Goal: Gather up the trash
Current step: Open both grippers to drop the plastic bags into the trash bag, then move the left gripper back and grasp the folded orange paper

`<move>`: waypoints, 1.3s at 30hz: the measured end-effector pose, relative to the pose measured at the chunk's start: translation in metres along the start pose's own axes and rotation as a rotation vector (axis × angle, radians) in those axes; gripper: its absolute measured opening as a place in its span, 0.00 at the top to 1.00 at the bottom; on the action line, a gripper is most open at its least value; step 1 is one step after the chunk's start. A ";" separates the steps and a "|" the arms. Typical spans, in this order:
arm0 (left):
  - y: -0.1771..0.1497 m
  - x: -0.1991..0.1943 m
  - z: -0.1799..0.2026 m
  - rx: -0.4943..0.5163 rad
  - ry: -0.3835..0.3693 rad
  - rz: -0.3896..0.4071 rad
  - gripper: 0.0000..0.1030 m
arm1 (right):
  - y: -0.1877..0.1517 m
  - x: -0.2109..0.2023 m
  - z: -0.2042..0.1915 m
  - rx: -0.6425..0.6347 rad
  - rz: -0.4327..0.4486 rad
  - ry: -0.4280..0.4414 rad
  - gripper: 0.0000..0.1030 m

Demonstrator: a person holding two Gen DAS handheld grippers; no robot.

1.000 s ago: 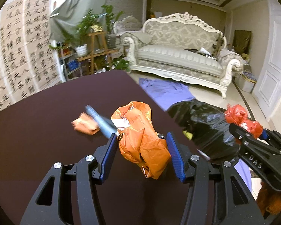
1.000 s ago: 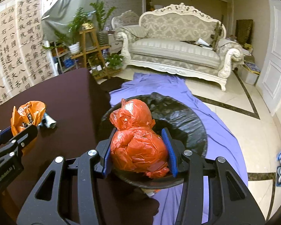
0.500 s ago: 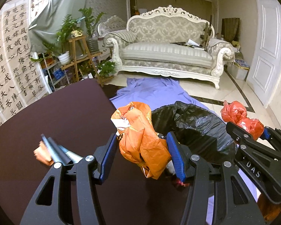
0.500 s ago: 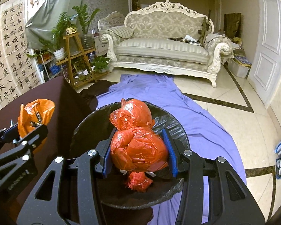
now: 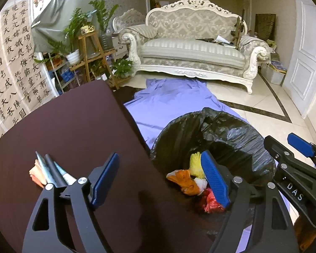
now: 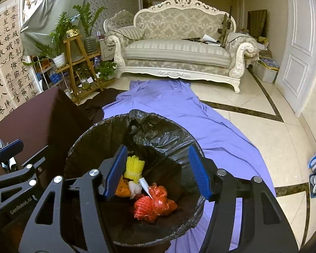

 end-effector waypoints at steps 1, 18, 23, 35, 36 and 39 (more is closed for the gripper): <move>-0.001 -0.002 -0.003 -0.004 0.004 0.001 0.25 | -0.001 0.000 -0.002 -0.001 -0.002 0.004 0.43; -0.019 -0.039 -0.128 -0.206 0.187 0.003 0.24 | 0.010 -0.011 -0.101 -0.123 0.005 0.163 0.43; -0.019 -0.035 -0.157 -0.260 0.222 -0.008 0.24 | 0.014 -0.015 -0.122 -0.157 0.009 0.188 0.43; -0.019 -0.007 -0.171 -0.284 0.201 -0.116 0.24 | 0.017 -0.016 -0.140 -0.185 -0.001 0.195 0.43; -0.021 -0.008 -0.172 -0.286 0.205 -0.119 0.24 | 0.016 -0.016 -0.140 -0.183 0.000 0.195 0.43; -0.025 -0.012 -0.177 -0.279 0.226 -0.121 0.24 | 0.015 -0.015 -0.142 -0.186 -0.004 0.199 0.43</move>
Point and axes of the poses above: each gripper's, at about its wrist camera, not at the fingertips, and x roughly the way its jaws point, z to its right, y to its top, the point moved 4 cm from there along x, roughly the way its jaws point, and after that the axes turned 7 degrees about -x, right-handed, at the moved point
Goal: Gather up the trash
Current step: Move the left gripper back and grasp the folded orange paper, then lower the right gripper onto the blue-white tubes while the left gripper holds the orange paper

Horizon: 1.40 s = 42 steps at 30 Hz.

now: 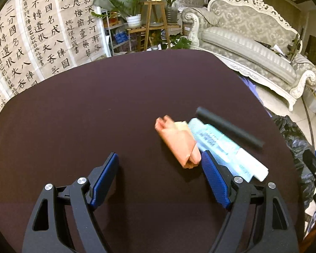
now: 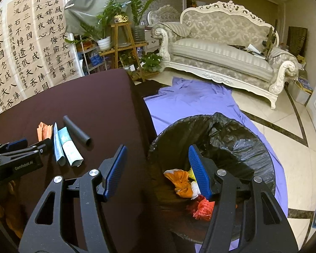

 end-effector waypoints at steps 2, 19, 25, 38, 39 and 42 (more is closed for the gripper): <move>-0.002 -0.001 -0.008 -0.011 0.010 -0.006 0.24 | -0.001 0.001 -0.001 -0.003 -0.002 0.006 0.43; 0.013 0.008 -0.016 0.018 -0.017 0.004 0.44 | 0.000 0.002 -0.015 -0.023 -0.007 0.036 0.43; 0.009 0.005 -0.013 0.058 -0.034 0.018 0.70 | 0.004 0.003 -0.029 -0.052 -0.008 0.053 0.43; -0.002 -0.012 -0.062 -0.001 -0.003 0.031 0.74 | 0.014 0.001 -0.075 -0.128 -0.001 0.108 0.43; -0.003 -0.013 -0.065 -0.004 0.000 0.031 0.74 | 0.014 0.001 -0.080 -0.135 -0.001 0.113 0.43; -0.008 -0.017 -0.079 -0.017 0.016 0.035 0.74 | 0.014 0.000 -0.094 -0.157 -0.001 0.129 0.43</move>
Point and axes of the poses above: each gripper's, at about its wrist camera, not at the fingertips, and x roughly the way its jaws point, z to its right, y to its top, the point moved 4 cm from there along x, roughly the way its jaws point, and after that the axes turned 7 degrees about -x, right-handed, at the moved point
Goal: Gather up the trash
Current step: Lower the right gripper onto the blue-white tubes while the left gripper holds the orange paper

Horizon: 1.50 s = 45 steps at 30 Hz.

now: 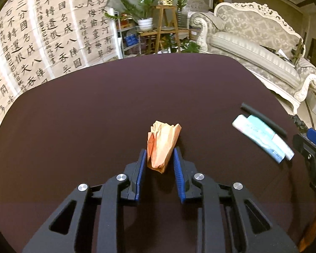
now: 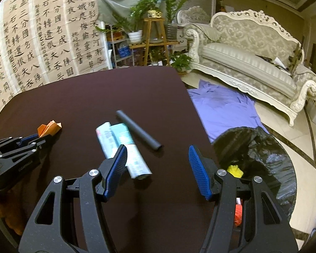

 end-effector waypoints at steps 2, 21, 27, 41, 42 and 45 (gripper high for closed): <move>-0.002 -0.003 -0.008 -0.013 0.009 0.000 0.74 | 0.002 0.000 -0.008 -0.011 0.001 0.006 0.43; -0.009 -0.014 -0.073 -0.116 0.056 0.018 0.74 | 0.017 0.020 -0.029 -0.045 -0.048 -0.006 0.62; -0.010 -0.013 -0.076 -0.122 0.047 0.016 0.74 | 0.011 0.031 -0.035 -0.056 -0.090 -0.016 0.62; -0.008 -0.013 -0.083 -0.137 0.039 0.015 0.74 | 0.014 0.030 -0.046 -0.091 -0.096 -0.001 0.62; -0.008 -0.012 -0.084 -0.140 0.037 0.014 0.74 | 0.014 0.033 -0.044 -0.088 -0.106 -0.003 0.62; -0.008 -0.012 -0.084 -0.138 0.036 0.015 0.74 | 0.013 0.039 -0.044 -0.084 -0.126 0.014 0.62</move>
Point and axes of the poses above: each gripper's, at about its wrist camera, not at the fingertips, and x roughly the way its jaws point, z to its right, y to its top, the point moved 4 cm from there along x, roughly the way its jaws point, and after that the axes turned 7 degrees about -x, right-handed, at the moved point
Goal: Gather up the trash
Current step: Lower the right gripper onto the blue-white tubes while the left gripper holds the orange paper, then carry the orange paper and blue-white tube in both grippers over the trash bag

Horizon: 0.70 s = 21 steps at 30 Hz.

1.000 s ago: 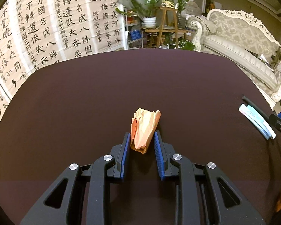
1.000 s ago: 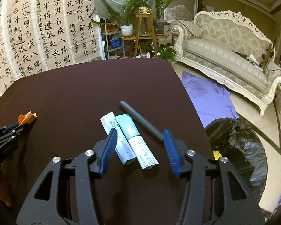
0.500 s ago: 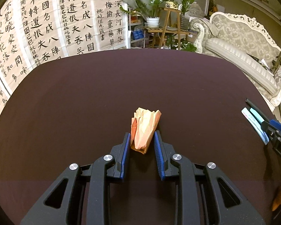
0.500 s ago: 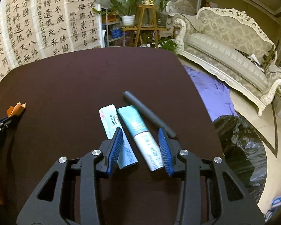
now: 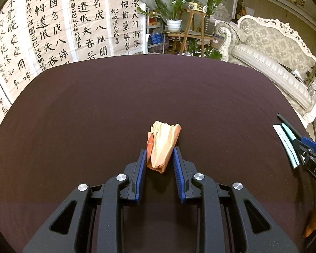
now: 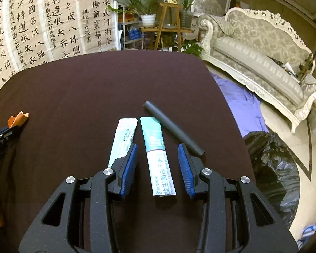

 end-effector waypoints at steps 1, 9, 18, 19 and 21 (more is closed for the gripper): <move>0.000 0.000 0.000 0.000 0.000 0.000 0.74 | -0.001 0.001 -0.001 -0.002 -0.004 0.004 0.63; 0.001 -0.001 0.000 -0.001 0.000 0.007 0.74 | -0.002 -0.001 -0.011 -0.019 0.000 0.022 0.83; -0.005 -0.016 0.009 0.006 -0.017 0.029 0.75 | -0.014 -0.029 0.001 0.029 0.054 0.025 0.84; -0.006 -0.017 0.011 0.007 -0.021 0.031 0.75 | -0.016 -0.033 0.003 0.036 0.061 0.022 0.84; -0.008 -0.023 0.017 0.010 -0.033 0.038 0.75 | -0.023 -0.040 0.008 0.051 0.071 0.018 0.84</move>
Point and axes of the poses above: each gripper's, at about its wrist camera, not at the fingertips, and x roughly the way its jaws point, z to its right, y to its top, the point moved 4 cm from there along x, roughly the way its jaws point, and after that the axes turned 7 degrees about -x, right-handed, at the moved point
